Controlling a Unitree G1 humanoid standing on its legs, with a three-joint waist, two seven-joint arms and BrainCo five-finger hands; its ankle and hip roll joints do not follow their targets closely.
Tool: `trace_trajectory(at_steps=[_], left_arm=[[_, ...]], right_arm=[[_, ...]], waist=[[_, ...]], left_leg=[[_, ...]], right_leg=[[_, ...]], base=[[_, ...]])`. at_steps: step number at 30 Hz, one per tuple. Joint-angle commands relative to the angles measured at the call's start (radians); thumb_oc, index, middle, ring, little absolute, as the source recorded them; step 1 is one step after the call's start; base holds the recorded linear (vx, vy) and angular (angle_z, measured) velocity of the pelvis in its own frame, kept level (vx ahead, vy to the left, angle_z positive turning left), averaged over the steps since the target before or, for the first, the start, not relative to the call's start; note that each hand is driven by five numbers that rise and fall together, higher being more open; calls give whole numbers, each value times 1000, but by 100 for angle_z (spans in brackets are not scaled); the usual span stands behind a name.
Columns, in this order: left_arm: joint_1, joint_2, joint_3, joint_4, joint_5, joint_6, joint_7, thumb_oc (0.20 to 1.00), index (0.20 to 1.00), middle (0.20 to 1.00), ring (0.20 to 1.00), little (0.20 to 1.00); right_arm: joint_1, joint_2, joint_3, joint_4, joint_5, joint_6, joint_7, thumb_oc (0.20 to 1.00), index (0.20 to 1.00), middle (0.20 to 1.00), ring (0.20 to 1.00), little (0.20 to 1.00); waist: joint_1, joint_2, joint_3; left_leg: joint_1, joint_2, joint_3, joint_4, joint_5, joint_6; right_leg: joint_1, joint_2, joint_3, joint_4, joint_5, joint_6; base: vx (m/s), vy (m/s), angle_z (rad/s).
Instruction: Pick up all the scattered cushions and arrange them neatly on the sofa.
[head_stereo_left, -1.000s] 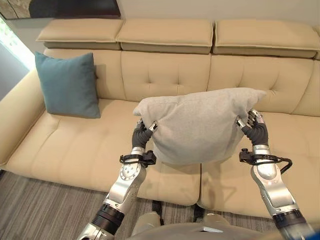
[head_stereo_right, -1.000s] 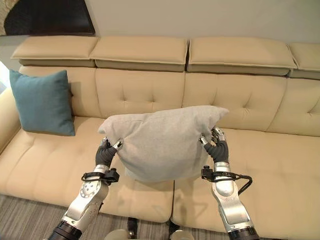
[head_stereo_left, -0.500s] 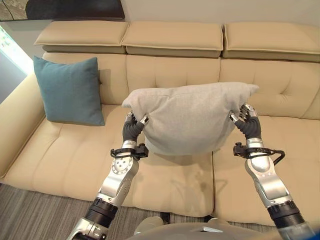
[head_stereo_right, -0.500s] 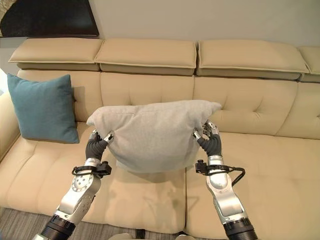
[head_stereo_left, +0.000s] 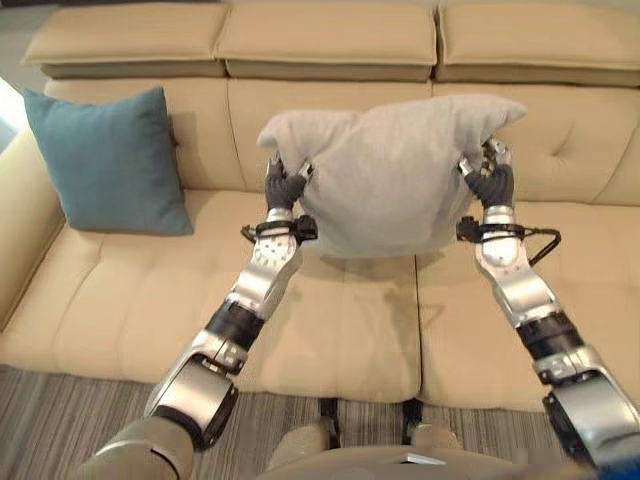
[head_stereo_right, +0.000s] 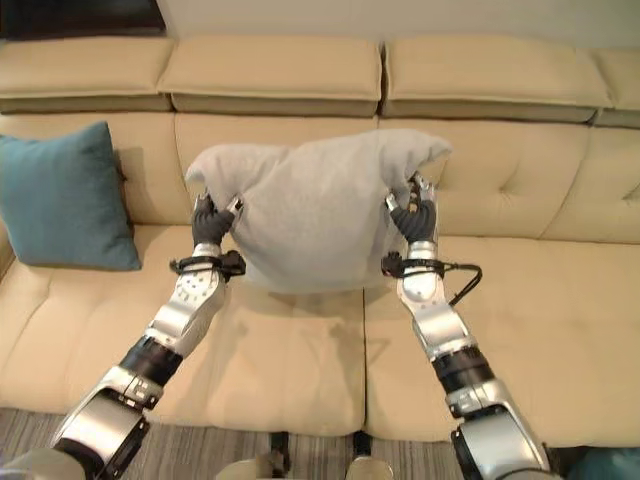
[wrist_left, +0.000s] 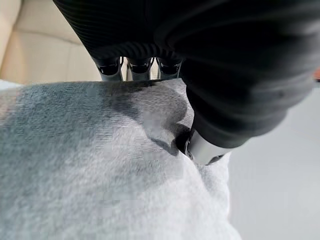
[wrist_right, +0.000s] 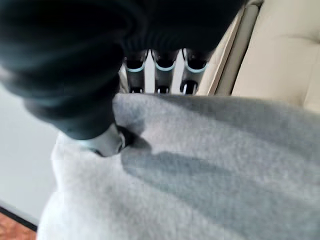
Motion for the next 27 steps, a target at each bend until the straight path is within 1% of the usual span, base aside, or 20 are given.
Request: trace_trajectory(at_steps=[1, 2, 3, 5, 11, 14, 17, 19, 20, 21, 23, 24, 27], left_arm=[[-244, -31, -106, -21, 48, -129, -19, 200, 200, 200, 200, 200], [-306, -23, -117, 33, 51, -128, -13, 200, 200, 200, 200, 200], [-310, -23, -116, 36, 50, -129, -14, 200, 200, 200, 200, 200], [-369, -11, -126, 94, 55, -130, -15, 200, 200, 200, 200, 200], [-395, -13, -134, 127, 62, -133, -18, 200, 200, 200, 200, 200], [-394, -25, -139, 159, 67, -135, -20, 200, 200, 200, 200, 200], [-433, -15, -152, 212, 59, -133, -26, 200, 200, 200, 200, 200], [-433, -15, -152, 212, 59, -133, -26, 200, 200, 200, 200, 200], [-464, -3, -165, 272, 65, -116, -39, 1000, 1000, 1000, 1000, 1000], [-475, 3, -166, 292, 65, -113, -42, 1000, 1000, 1000, 1000, 1000], [-491, 9, -165, 316, 61, -113, -44, 1000, 1000, 1000, 1000, 1000], [-519, 42, -161, 362, 55, -109, -51, 1000, 1000, 1000, 1000, 1000], [-521, 118, -141, 392, 59, -103, -57, 1000, 1000, 1000, 1000, 1000]], right_arm=[[-202, 11, 66, -86, -75, -76, -9, 200, 200, 200, 200, 200], [-252, 6, 77, -43, -65, -77, -24, 200, 200, 200, 200, 200], [-256, 6, 78, -40, -65, -79, -25, 200, 200, 200, 200, 200], [-306, 9, 86, 7, -53, -81, -40, 200, 200, 200, 200, 200], [-337, 13, 96, 55, -49, -82, -47, 200, 200, 200, 200, 200], [-350, 17, 107, 87, -42, -90, -41, 200, 200, 200, 200, 200], [-402, 4, 125, 130, -35, -92, -39, 200, 200, 200, 200, 200], [-402, 4, 125, 130, -35, -92, -39, 200, 200, 200, 200, 200], [-443, -17, 148, 191, -35, -83, -34, 771, 771, 771, 771, 771], [-462, -27, 160, 217, -36, -75, -31, 1000, 1000, 1000, 1000, 1000], [-483, -34, 172, 242, -34, -73, -29, 1000, 1000, 1000, 1000, 1000], [-520, -66, 193, 292, -24, -65, -20, 1000, 1000, 1000, 1000, 1000], [-537, -130, 208, 323, -23, -54, -4, 1000, 1000, 1000, 1000, 1000]], waist=[[10, 0, 42], [6, 1, 41], [6, 1, 39], [4, 5, 41], [1, 11, 45], [-4, 8, 53], [-7, 4, 51], [-7, 3, 51], [-3, 1, 53], [-3, 1, 53], [-2, 1, 54], [-1, 0, 56], [4, -2, 56]], left_leg=[[4, 22, -28, 5, -88, -77], [-34, 20, -29, 5, -76, -82], [-39, 20, -29, 5, -75, -82], [-84, 18, -28, 5, -57, -90], [-140, 18, -30, 5, -43, -101], [-173, 16, -24, 5, -38, -110], [-211, 18, -18, 5, -29, -116], [-211, 18, -18, 5, -29, -116], [-226, 18, -19, 5, -25, -120], [-229, 18, -19, 5, -24, -120], [-231, 18, -19, 5, -23, -121], [-233, 18, -19, 5, -20, -122], [-229, 19, -20, 5, -21, -124]], right_leg=[[-11, 3, -3, 14, -43, 56], [-49, 2, -1, 16, -31, 57], [-54, 2, -1, 16, -31, 56], [-94, -1, 3, 16, -19, 57], [-150, -14, 5, 23, -11, 57], [-192, -17, 8, 33, -5, 59], [-226, -21, 9, 25, 9, 63], [-227, -21, 9, 26, 9, 63], [-240, -21, 7, 18, 17, 67], [-242, -21, 8, 18, 19, 67], [-243, -21, 7, 17, 20, 68], [-245, -21, 6, 16, 23, 70], [-242, -19, 2, 14, 24, 72]], base=[[-133, 13, 0], [-90, 11, 2], [-74, 16, 0], [-48, 24, -2], [-13, 14, -1], [-27, 2, 0], [-12, -2, -1], [0, 0, 0], [0, 0, 0], [0, 0, 0], [0, 0, 0], [0, 0, 0], [0, 0, 0]])
